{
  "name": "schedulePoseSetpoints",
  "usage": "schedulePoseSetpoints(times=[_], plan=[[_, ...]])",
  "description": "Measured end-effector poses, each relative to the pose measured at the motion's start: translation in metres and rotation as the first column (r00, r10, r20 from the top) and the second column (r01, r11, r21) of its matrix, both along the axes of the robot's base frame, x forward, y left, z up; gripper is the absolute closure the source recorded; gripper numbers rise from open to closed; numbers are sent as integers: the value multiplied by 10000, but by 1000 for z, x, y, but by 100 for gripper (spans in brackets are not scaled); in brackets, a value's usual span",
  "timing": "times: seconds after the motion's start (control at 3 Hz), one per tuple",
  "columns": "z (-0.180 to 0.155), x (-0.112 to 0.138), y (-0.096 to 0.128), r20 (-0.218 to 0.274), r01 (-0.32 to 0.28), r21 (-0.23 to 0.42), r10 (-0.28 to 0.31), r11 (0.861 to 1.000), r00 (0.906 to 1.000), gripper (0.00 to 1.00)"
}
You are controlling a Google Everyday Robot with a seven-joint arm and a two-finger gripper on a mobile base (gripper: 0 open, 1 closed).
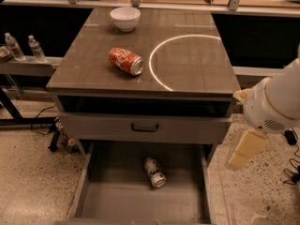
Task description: Pick 7up can from middle drawer and place on counter
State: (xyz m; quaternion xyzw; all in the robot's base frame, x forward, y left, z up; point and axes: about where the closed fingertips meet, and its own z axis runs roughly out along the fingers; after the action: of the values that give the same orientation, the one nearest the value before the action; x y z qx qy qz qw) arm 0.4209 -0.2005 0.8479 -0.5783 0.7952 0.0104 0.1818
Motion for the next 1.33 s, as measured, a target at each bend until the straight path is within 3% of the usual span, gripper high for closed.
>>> schedulePoseSetpoints(times=[0.33, 1.0, 1.33], plan=[[-53, -6, 29, -391, -218, 791, 250, 9966, 9989, 0], [-61, -7, 35, -411, -238, 895, 276, 9957, 9988, 0], [-89, -2, 42, -538, 457, 1359, -387, 9897, 9978, 0]])
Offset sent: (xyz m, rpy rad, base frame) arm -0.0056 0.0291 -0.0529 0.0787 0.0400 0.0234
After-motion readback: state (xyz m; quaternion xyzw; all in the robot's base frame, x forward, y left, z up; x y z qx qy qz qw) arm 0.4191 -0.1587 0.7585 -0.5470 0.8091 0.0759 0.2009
